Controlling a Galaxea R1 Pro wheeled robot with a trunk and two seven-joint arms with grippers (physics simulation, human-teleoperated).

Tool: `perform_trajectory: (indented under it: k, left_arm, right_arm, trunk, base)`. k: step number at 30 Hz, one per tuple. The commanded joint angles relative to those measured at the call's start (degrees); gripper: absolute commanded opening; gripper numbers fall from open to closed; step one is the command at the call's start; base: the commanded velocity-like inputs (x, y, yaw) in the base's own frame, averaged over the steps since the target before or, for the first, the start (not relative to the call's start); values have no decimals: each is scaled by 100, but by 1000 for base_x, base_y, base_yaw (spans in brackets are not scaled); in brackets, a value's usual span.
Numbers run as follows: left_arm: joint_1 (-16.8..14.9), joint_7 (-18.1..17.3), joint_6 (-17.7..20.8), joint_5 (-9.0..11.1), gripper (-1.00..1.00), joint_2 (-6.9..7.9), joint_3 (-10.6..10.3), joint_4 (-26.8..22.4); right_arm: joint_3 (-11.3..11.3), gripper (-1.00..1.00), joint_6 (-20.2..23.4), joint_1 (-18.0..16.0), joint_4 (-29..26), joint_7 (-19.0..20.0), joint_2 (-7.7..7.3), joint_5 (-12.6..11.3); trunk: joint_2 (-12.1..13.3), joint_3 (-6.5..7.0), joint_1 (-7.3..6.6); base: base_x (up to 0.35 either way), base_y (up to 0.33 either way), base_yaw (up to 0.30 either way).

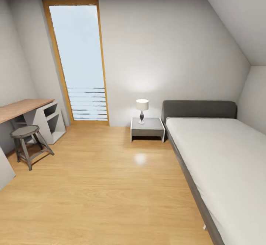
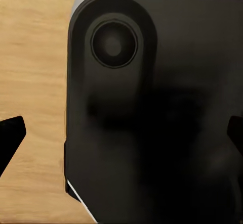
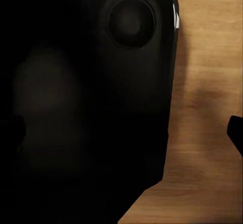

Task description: Attach the digital camera to the camera tripod in the bedroom.

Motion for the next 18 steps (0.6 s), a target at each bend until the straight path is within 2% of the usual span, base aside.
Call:
perform_trajectory:
  k: [1,2,6,13,18]
  left_arm:
    - [3,-2,-7,165,100,2,58,-5]
    - [1,-4,-7,296,100,3,90,-5]
    - [2,-7,-6,546,100,1,128,-5]
    - [4,-6,-11,670,100,-6,144,-5]
    - [2,-7,-12,673,100,-10,140,-5]
  right_arm:
    - [7,100,-11,3,-6,-1,-8,7]
    - [8,100,-13,3,-7,-1,-14,7]
    - [10,100,-17,3,-8,-1,-22,5]
    - [24,100,-10,3,-1,14,-25,6]
    - [26,100,-11,3,0,3,-25,7]
  trunk:
    - [-2,-3,0]
    - [-2,-3,0]
    - [-2,-3,0]
    - [-2,-3,0]
    - [-2,-3,0]
  base:
    - [0,0,274]
    - [0,0,273]
    - [0,0,268]
    - [0,-3,243]
    - [16,-129,226]
